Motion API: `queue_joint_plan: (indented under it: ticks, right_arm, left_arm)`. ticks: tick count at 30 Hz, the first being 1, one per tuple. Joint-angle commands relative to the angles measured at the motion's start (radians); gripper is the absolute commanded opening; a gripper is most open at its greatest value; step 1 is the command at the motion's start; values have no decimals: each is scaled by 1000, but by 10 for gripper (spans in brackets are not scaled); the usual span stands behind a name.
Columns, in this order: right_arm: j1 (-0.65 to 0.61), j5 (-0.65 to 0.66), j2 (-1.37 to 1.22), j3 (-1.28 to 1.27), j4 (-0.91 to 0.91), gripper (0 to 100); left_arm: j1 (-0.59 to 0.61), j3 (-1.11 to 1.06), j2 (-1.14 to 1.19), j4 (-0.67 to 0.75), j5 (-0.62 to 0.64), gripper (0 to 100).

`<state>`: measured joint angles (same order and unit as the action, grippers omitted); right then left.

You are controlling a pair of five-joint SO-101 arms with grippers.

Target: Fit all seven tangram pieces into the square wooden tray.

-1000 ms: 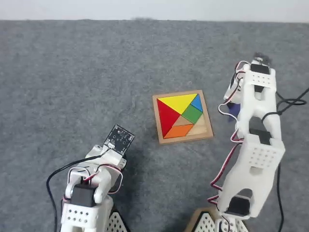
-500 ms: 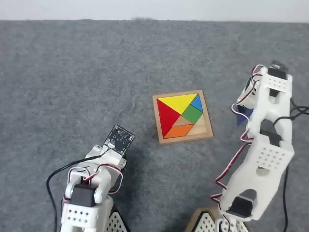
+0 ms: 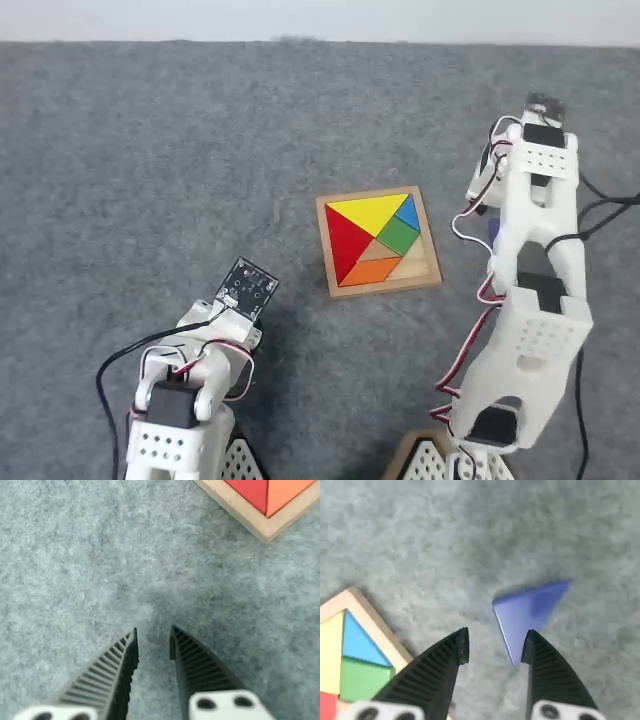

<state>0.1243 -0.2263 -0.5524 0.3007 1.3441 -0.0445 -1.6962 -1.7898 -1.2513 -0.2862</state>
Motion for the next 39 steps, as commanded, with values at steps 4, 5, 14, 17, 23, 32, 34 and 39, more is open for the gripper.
queue_joint_plan:
  ticks: [4, 5, 14, 17, 23, 32, 34, 39]
  right_arm:
    - [45, 12, -134, 138, 41, 194]
    - [68, 11, -159, 157, 53, 194]
    - [185, 43, -234, 187, 82, 194]
    - [186, 41, -236, 183, 91, 194]
    - [203, 44, -197, 187, 147, 167]
    - [285, 48, -88, 181, 211, 180]
    - [283, 49, -88, 180, 225, 184]
    - [280, 110, -87, 181, 240, 185]
  left_arm:
    - [6, 13, -12, -5, -11, 98]
    - [6, 13, -12, -5, -11, 98]
    - [6, 13, -12, -5, -11, 98]
    - [6, 13, -12, -5, -11, 98]
    - [6, 13, -12, -5, -11, 98]
    - [6, 13, -12, -5, -11, 98]
    - [6, 13, -12, -5, -11, 98]
    - [6, 13, -12, -5, -11, 98]
